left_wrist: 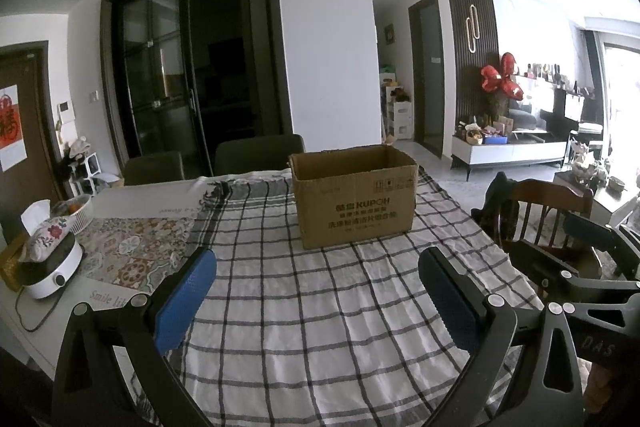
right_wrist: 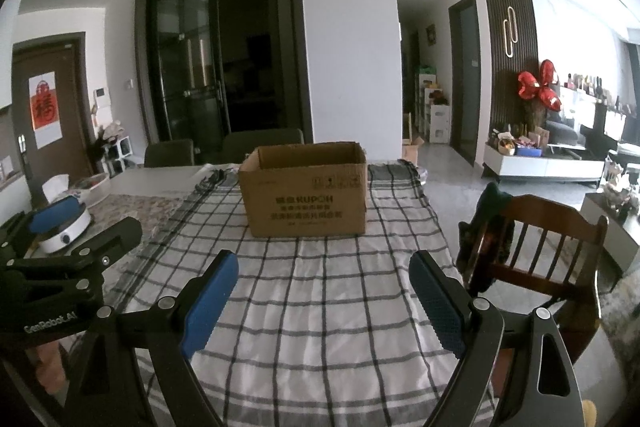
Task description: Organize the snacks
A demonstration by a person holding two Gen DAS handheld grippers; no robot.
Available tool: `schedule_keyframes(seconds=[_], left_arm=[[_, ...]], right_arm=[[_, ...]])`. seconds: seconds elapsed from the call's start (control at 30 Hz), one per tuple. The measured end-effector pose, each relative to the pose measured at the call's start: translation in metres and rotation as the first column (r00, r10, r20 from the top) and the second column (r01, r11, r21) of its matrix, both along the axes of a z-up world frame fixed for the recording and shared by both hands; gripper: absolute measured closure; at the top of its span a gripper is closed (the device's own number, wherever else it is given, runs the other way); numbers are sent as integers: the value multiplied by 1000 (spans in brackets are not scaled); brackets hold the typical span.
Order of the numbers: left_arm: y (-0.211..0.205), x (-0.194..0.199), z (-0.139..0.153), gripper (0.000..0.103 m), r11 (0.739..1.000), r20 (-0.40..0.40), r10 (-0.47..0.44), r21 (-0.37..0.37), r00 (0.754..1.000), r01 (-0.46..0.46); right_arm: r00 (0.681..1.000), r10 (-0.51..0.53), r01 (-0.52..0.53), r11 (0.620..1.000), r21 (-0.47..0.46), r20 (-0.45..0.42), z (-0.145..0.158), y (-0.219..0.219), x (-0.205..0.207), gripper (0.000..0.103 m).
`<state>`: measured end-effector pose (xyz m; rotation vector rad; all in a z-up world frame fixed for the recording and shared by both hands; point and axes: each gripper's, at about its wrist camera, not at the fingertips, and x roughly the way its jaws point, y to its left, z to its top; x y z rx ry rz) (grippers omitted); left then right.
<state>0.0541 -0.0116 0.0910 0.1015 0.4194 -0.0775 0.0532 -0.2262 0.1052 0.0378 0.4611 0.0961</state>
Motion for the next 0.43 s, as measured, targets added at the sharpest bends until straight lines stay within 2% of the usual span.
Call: schedule_keyframes(seconds=[0.43], left_arm=[[3,-4,2,0,1000,-10,3,-14,1000,-3]], right_arm=[[1000,2,-2,1000,-2,-4,1,1,-3,15]])
